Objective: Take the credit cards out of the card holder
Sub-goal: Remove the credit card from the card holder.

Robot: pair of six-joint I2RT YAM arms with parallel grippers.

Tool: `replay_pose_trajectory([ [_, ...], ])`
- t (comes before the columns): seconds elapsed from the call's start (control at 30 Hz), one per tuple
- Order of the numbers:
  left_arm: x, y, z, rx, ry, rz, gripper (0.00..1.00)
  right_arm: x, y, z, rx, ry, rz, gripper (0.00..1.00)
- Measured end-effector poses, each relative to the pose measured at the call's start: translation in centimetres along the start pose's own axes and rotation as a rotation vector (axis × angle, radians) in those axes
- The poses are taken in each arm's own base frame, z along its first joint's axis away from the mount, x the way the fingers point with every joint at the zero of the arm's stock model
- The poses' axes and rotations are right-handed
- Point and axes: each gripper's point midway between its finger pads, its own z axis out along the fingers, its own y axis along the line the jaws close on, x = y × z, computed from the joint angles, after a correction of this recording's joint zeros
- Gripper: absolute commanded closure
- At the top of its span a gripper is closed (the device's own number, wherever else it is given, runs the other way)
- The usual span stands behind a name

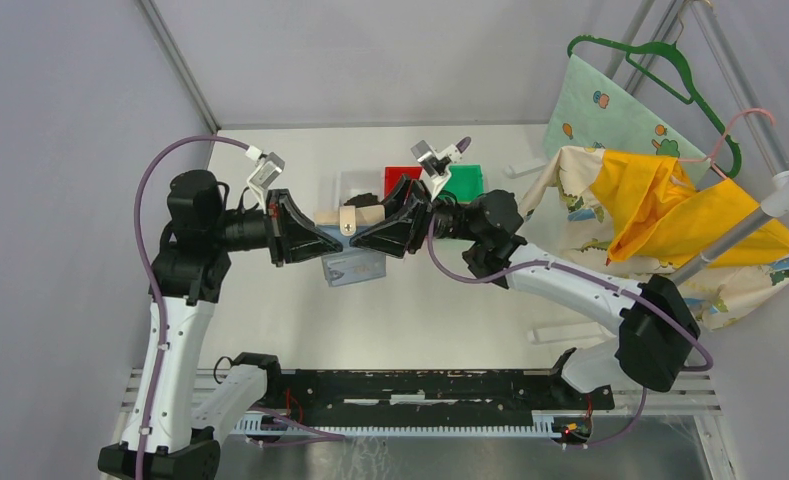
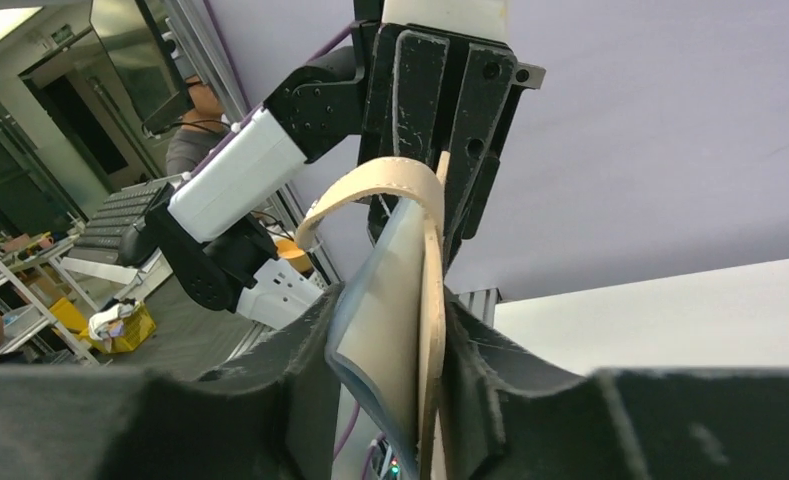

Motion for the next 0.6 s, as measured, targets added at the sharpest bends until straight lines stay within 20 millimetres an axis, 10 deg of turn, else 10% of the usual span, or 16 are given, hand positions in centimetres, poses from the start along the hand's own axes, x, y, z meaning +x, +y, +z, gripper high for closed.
replay_pose_trajectory([
  [0.17, 0.3, -0.3, -0.1, 0.016, 0.019, 0.002, 0.92, 0.4, -0.6, 0.4, 0.001, 0.037, 0.014, 0.96],
  [0.33, 0.2, -0.5, -0.2, 0.017, 0.02, 0.021, 0.22, 0.4, -0.8, 0.8, -0.001, 0.069, 0.032, 1.0],
  [0.6, 0.5, -0.5, -0.2, 0.015, 0.022, 0.014, 0.18, -1.4, 0.1, 1.4, -0.02, -0.019, 0.091, 1.0],
])
